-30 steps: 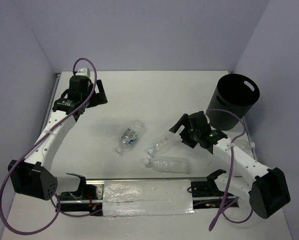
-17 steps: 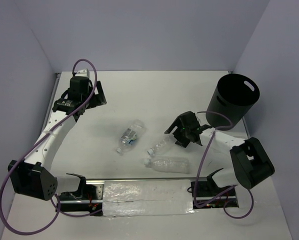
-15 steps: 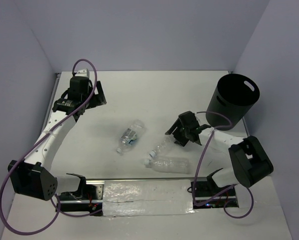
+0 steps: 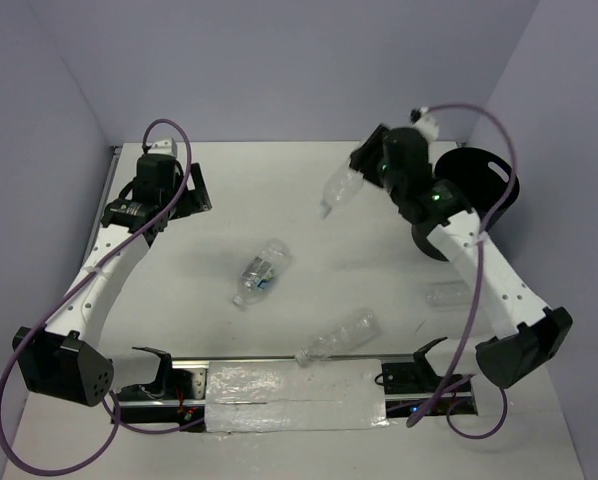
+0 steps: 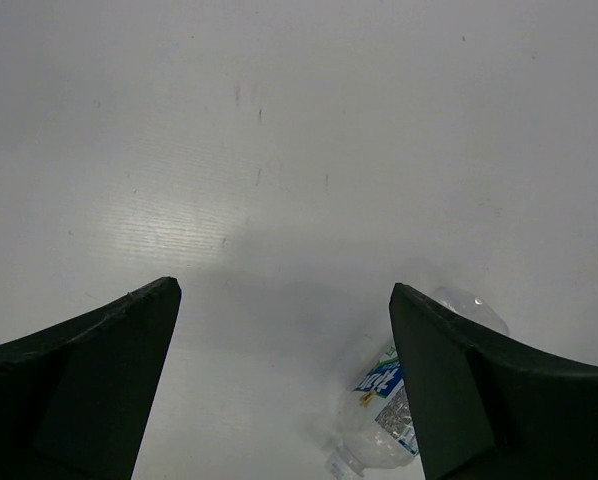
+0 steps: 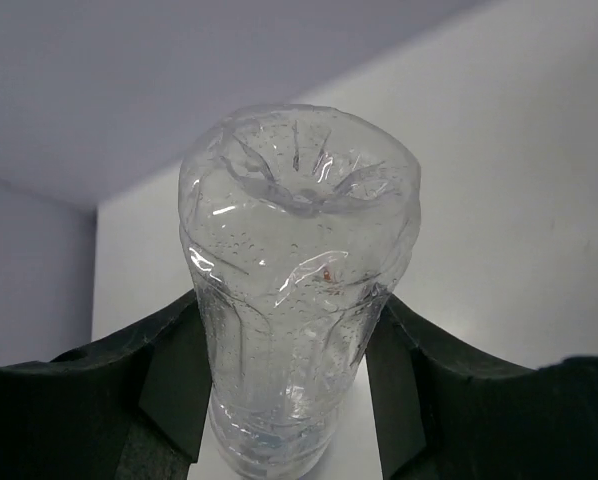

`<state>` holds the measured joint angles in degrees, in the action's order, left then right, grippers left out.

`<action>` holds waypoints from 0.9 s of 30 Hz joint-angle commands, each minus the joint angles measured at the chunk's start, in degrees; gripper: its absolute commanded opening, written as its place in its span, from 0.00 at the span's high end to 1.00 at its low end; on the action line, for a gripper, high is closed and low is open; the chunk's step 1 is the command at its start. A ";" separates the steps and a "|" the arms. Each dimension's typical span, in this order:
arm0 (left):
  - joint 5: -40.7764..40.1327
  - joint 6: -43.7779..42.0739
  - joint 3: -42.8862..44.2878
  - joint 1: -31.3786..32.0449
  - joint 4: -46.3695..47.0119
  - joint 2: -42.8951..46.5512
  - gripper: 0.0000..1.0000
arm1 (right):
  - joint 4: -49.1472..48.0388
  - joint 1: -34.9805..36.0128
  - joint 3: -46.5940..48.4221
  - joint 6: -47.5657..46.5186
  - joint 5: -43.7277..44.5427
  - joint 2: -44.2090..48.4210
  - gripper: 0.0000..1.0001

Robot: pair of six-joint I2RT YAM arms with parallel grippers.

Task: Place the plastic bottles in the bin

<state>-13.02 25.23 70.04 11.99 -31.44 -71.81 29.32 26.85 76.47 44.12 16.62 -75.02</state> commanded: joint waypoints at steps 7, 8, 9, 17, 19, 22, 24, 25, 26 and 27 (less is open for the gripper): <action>3.26 -0.45 -0.52 0.05 0.68 1.41 0.01 | 1.27 -6.01 20.48 -27.85 40.91 4.62 0.63; 3.52 -0.45 -0.61 -0.03 0.59 1.32 0.01 | -0.13 -9.15 20.22 -29.60 42.25 5.15 0.63; 3.78 -0.36 -0.78 -0.04 0.59 1.24 0.01 | -1.01 -10.58 19.87 -30.75 42.96 5.67 0.63; 5.37 -0.19 -0.17 0.05 0.59 -0.35 0.01 | -11.99 -19.54 14.42 -42.35 50.96 5.86 0.61; 5.81 -0.10 -0.17 0.05 0.68 -0.52 0.01 | -12.01 -20.95 12.84 -42.10 50.79 4.98 0.61; 6.16 0.08 -0.34 -0.04 0.68 -0.52 0.01 | -11.30 -22.98 10.20 -39.47 48.95 3.48 0.57; 6.25 0.08 -0.61 -0.04 0.59 -0.44 0.01 | -12.09 -23.33 8.79 -39.02 47.63 2.26 0.32; 6.34 0.08 -0.61 -0.04 0.59 -0.35 0.01 | -11.83 -23.34 8.79 -38.50 47.19 1.47 0.19; 6.51 -0.18 -0.61 -0.04 0.42 -0.52 0.01 | -8.70 -23.34 9.92 -37.54 46.84 0.59 0.01; 6.86 -0.27 -0.52 -0.04 0.15 -0.61 0.01 | -5.80 -23.25 13.76 -36.05 45.79 -1.33 0.00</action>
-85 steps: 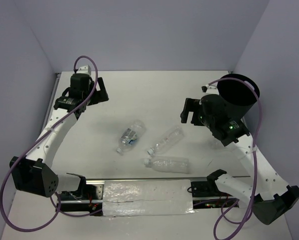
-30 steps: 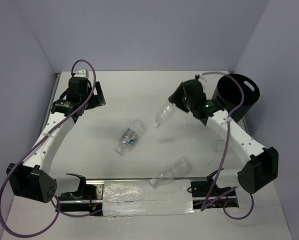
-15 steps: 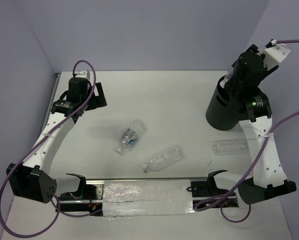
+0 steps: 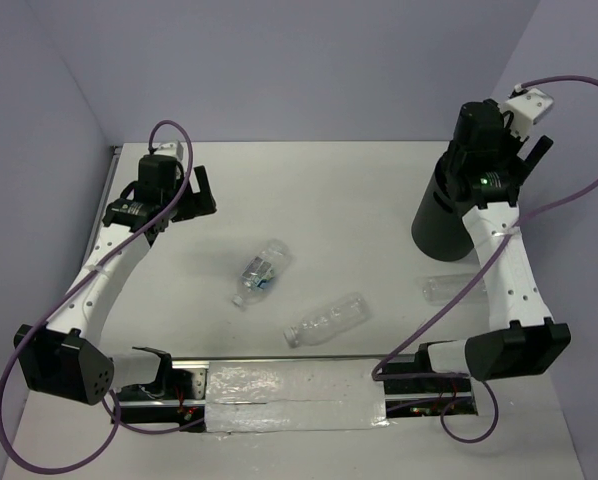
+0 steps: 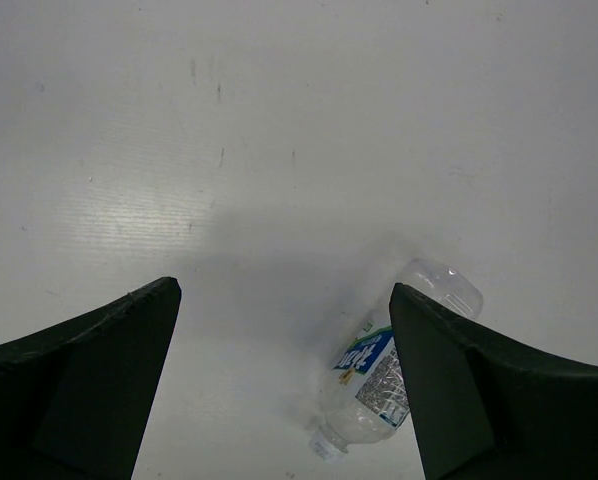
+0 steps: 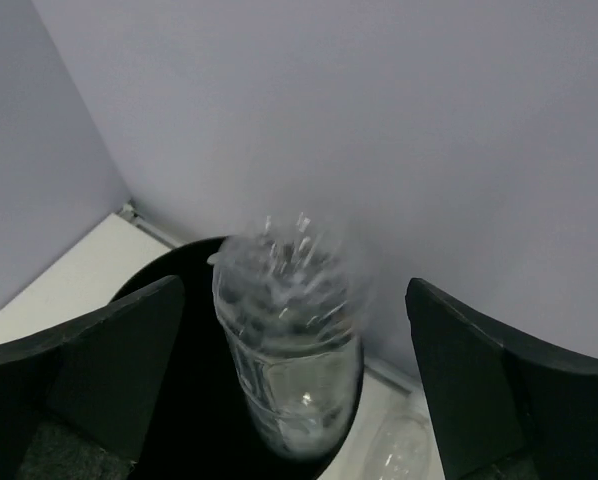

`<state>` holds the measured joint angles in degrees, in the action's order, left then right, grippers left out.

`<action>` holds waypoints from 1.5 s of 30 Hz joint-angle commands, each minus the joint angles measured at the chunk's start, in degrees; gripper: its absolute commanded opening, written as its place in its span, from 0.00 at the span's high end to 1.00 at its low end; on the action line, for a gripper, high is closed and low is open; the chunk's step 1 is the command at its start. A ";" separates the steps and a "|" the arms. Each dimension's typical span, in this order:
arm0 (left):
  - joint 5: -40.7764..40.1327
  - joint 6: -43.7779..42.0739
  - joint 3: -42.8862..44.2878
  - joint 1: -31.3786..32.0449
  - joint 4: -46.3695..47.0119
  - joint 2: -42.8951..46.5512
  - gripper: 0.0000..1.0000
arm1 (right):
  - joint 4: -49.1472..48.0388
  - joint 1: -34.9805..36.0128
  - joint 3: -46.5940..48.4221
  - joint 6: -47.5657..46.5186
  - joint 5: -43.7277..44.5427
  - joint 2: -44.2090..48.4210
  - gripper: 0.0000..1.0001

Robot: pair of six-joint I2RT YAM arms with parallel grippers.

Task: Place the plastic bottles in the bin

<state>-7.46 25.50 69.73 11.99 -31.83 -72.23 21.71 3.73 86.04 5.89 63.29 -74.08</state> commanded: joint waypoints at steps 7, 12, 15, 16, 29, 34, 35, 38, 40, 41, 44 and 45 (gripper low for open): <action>2.36 -0.45 -0.04 -0.04 0.11 -0.81 0.01 | 12.90 8.01 11.96 5.44 -7.12 0.41 0.00; 3.24 -0.53 0.66 0.05 -0.25 -1.60 0.01 | 23.26 21.92 3.55 14.12 -9.05 6.40 0.00; 5.00 -1.68 0.84 0.31 -0.60 -1.86 0.01 | 32.23 27.02 -4.19 28.51 -15.63 9.30 0.00; 5.18 -1.85 0.93 0.58 -0.95 -1.87 0.01 | 34.34 28.17 -6.39 30.91 -17.30 10.18 0.00; 12.11 -9.77 4.00 25.96 -8.32 -2.91 0.04 | 33.83 33.28 -21.72 39.11 -32.09 19.68 0.00; 15.37 -5.82 2.16 44.13 -7.90 -7.83 0.04 | 38.48 29.42 -12.24 37.62 -28.93 17.92 0.00; 15.64 -5.11 1.72 44.17 -7.89 -8.71 0.04 | 38.84 28.80 -10.91 36.83 -28.49 18.10 0.00; 14.41 -3.26 -0.56 51.63 -6.05 -12.23 0.02 | 39.46 25.02 -6.16 33.84 -28.48 19.15 0.00; 13.27 -3.00 -1.18 53.31 -4.82 -13.46 0.01 | 39.46 22.39 -3.43 32.79 -28.74 20.29 0.00; 12.83 -2.82 -1.27 54.45 -3.51 -14.69 0.01 | 39.02 21.86 -2.90 32.61 -28.92 20.82 0.00; 11.42 -2.82 -1.09 55.68 -1.31 -17.85 0.01 | 37.53 20.62 -2.02 32.08 -29.45 22.93 0.00; 10.81 -2.73 -1.00 55.86 0.27 -18.73 0.01 | 37.44 20.45 -2.10 32.08 -29.54 23.37 0.00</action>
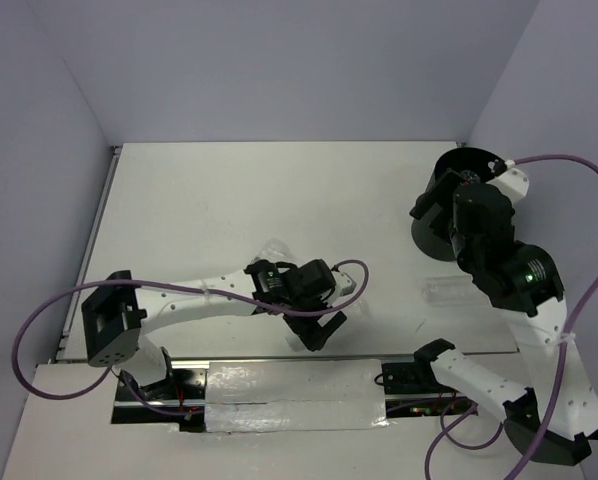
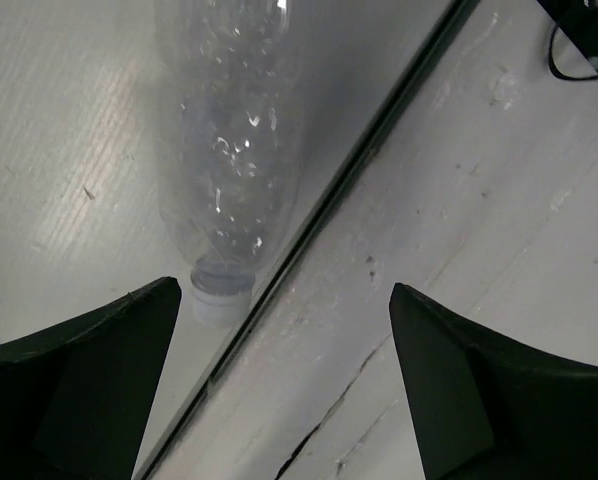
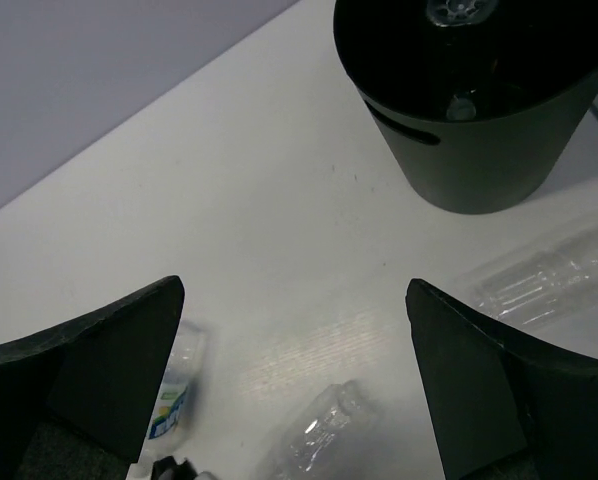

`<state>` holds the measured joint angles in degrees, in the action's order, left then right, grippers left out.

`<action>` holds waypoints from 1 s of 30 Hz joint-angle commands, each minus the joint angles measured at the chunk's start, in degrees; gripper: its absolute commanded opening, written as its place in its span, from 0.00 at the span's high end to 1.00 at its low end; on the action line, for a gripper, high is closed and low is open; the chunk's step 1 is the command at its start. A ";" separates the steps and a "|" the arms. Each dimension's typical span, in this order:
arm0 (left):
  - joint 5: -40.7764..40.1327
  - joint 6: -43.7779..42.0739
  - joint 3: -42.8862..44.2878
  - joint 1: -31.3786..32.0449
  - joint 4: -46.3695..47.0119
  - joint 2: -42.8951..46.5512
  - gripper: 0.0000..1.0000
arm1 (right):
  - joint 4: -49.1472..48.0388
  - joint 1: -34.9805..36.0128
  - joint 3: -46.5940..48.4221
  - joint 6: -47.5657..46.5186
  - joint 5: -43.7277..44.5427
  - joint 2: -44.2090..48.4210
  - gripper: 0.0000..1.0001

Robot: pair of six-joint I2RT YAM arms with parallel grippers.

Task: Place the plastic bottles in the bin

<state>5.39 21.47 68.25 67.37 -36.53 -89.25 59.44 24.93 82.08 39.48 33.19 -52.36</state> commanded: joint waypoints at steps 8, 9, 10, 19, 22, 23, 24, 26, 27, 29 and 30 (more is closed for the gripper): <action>-8.63 1.11 1.71 1.09 9.02 -11.90 0.01 | -0.03 -1.02 -0.34 0.24 -0.23 3.31 0.00; -9.42 1.03 1.80 1.18 9.29 -12.69 0.01 | 0.06 -1.02 -0.35 0.59 -0.23 3.40 0.00; -10.13 0.85 1.97 1.18 9.46 -13.92 0.01 | 0.06 -1.02 -0.43 0.59 -0.23 3.40 0.00; -16.37 1.64 2.94 1.01 6.93 -10.52 0.44 | 2.08 -1.28 -0.26 1.03 0.65 2.96 0.00; -16.21 1.82 4.08 -0.22 5.77 -5.69 0.46 | 1.74 -1.64 -2.44 2.17 -2.77 2.44 0.00; -15.07 1.82 4.26 -0.92 6.03 -4.28 0.46 | 1.21 -1.72 -3.15 2.87 -5.56 2.52 0.00; -12.10 1.82 4.35 -2.67 6.47 -1.39 0.46 | -0.45 -1.81 -3.85 3.23 -7.07 2.70 0.00; -8.57 2.17 4.70 -4.52 8.22 1.44 0.46 | -3.00 -2.07 -6.40 3.67 -10.58 3.14 0.00; -6.72 2.34 4.70 -6.27 9.02 3.80 0.46 | -4.32 -2.08 -7.11 3.93 -14.26 3.40 0.00; -2.24 2.78 5.05 -7.69 10.42 5.49 0.46 | -8.10 -2.25 -8.52 4.54 -17.97 3.32 0.00; -1.09 3.04 5.66 -8.57 11.30 6.36 0.46 | -10.29 -2.25 -8.78 4.90 -21.55 3.05 0.00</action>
<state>-2.07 23.07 71.50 60.64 -28.60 -85.71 57.34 23.16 74.11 42.63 21.17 -49.32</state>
